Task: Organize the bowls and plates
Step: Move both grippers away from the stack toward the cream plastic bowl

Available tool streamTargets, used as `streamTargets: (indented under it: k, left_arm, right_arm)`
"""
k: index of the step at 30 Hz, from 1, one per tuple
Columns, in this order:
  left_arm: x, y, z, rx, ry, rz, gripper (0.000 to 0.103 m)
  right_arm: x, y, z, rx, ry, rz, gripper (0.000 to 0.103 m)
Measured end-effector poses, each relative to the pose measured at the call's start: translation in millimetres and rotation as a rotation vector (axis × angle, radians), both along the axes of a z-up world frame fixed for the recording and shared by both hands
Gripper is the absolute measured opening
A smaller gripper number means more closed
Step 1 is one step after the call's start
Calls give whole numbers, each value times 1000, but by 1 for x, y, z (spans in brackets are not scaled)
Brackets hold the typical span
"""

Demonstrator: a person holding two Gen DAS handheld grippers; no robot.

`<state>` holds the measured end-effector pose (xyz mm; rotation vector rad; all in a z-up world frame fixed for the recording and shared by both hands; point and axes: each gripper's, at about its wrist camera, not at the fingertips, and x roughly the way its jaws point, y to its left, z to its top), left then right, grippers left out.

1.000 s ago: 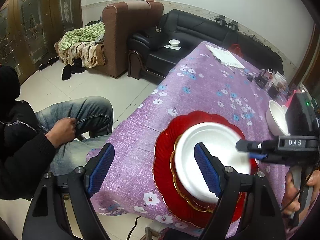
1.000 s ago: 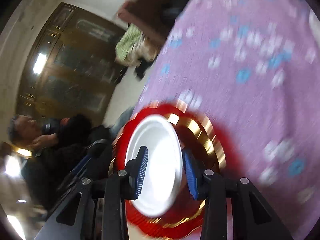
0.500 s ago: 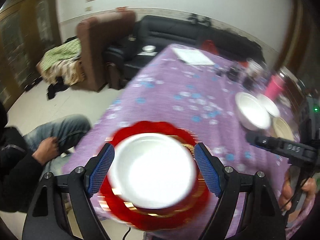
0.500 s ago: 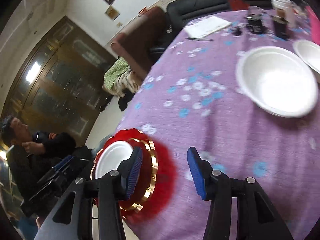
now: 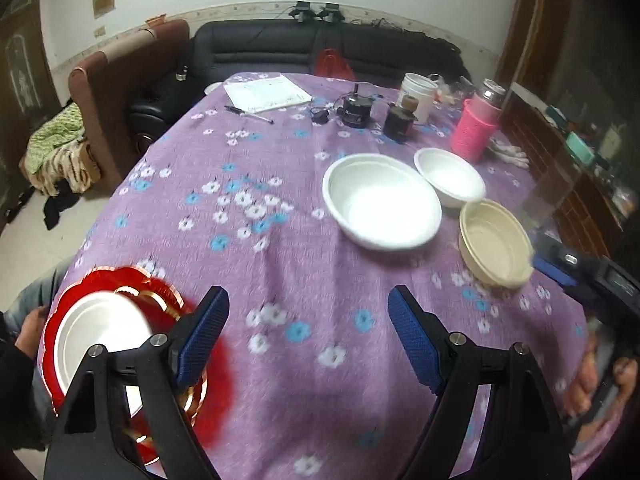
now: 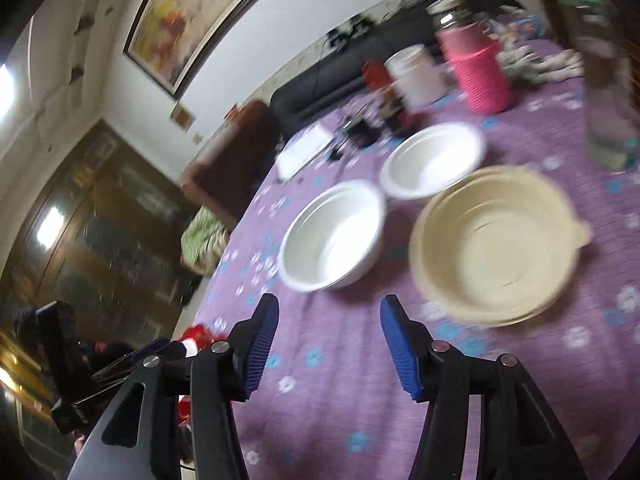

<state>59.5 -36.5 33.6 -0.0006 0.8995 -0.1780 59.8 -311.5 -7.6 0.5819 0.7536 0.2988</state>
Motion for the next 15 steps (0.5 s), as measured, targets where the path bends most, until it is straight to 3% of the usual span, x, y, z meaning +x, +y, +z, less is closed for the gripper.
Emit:
streamTargets:
  k: [3, 8, 10, 15]
  left_arm:
    - [12, -17, -1, -42, 21, -13, 82]
    - [24, -53, -12, -23, 73, -88, 82]
    - [33, -55, -15, -24, 77, -57, 82]
    - [40, -75, -21, -39, 121, -98, 82]
  right_arm:
    - [-4, -32, 4, 10, -12, -52, 57]
    - [0, -87, 0, 65, 9, -159, 59]
    - [6, -94, -3, 82, 32, -156, 59]
    - [18, -104, -7, -38, 49, -269, 59]
